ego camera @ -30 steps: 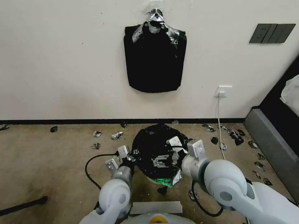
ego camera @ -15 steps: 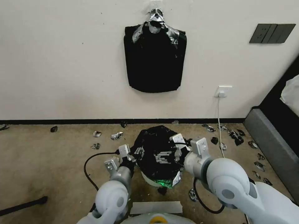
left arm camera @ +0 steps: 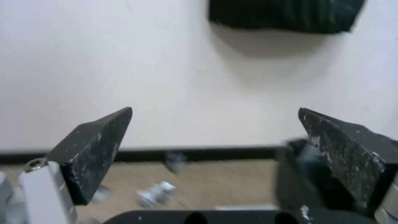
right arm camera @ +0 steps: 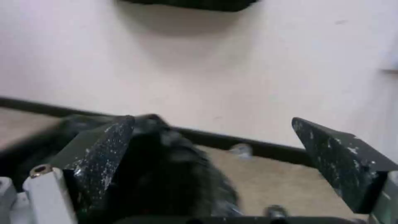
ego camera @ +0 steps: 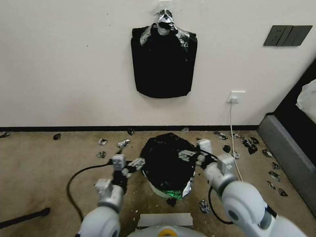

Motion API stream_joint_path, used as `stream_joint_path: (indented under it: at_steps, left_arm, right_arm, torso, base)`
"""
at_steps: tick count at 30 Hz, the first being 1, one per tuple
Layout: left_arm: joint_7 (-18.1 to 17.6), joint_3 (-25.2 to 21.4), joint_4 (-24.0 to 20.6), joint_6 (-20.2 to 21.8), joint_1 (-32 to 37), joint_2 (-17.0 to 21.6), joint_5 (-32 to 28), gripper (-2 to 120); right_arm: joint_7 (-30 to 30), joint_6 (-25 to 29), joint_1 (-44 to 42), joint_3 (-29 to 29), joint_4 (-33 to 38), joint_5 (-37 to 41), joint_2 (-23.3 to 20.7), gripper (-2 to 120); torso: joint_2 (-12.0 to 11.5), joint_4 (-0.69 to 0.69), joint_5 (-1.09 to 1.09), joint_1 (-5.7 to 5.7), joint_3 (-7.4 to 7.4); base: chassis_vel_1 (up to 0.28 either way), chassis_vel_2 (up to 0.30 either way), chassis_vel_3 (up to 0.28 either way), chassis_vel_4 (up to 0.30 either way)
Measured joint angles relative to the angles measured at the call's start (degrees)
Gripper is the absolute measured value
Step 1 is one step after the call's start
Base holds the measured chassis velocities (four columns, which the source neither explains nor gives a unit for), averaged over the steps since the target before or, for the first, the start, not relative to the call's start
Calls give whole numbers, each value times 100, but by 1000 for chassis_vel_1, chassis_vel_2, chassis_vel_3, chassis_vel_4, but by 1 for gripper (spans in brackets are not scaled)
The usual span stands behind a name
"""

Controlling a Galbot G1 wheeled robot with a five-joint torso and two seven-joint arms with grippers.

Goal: Place a trash bag onto the trash bin.

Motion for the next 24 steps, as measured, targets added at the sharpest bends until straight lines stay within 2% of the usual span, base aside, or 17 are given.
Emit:
stream_joint_path:
  at_steps: [2,4,5,7,9,13,24]
  left_arm:
    - [162,-377,-45,-417,341,-264,370,100]
    - [289,-624,-76,-716,586,-468,481,100]
    - [289,-624,-76,-716,586,-468,481,100]
    - [453,-884,-83,-1087,893,-697,608,100]
    - [487,-935,-81,-1198,985,-745,655,100]
    - [681,-1033,8,-1774,1410,-983,864,100]
    - [695,-1001,29,-1811,1416,-1004,878,100]
  right_arm:
    - [-157,751,-465,386,-147,-491,329,100]
    - [-219,1184,-702,669,-250,-768,550,100]
    - [-219,1184,-702,669,-250,-768,550,100]
    - [-300,1764,-970,1053,-380,-1047,844,100]
    - [-321,1881,-1026,1123,-400,-1084,912,100]
    - [-406,2512,-1428,1381,-430,-1058,1287,100]
    - [-417,2548,-1447,1374,-425,-990,1315,100]
  torso:
    - [0,1,-1,0,0]
    - [0,2,0,0,0]
    - [0,2,0,0,0]
    - [0,2,-1,0,0]
    - [0,1,-1,0,0]
    - [0,1,0,0,0]
    - [0,1,-1,0,0]
  base:
    - [0,0,0,0]
    - [0,0,0,0]
    - [0,0,0,0]
    - [0,0,0,0]
    - [0,0,0,0]
    - [0,0,0,0]
    - [0,0,0,0]
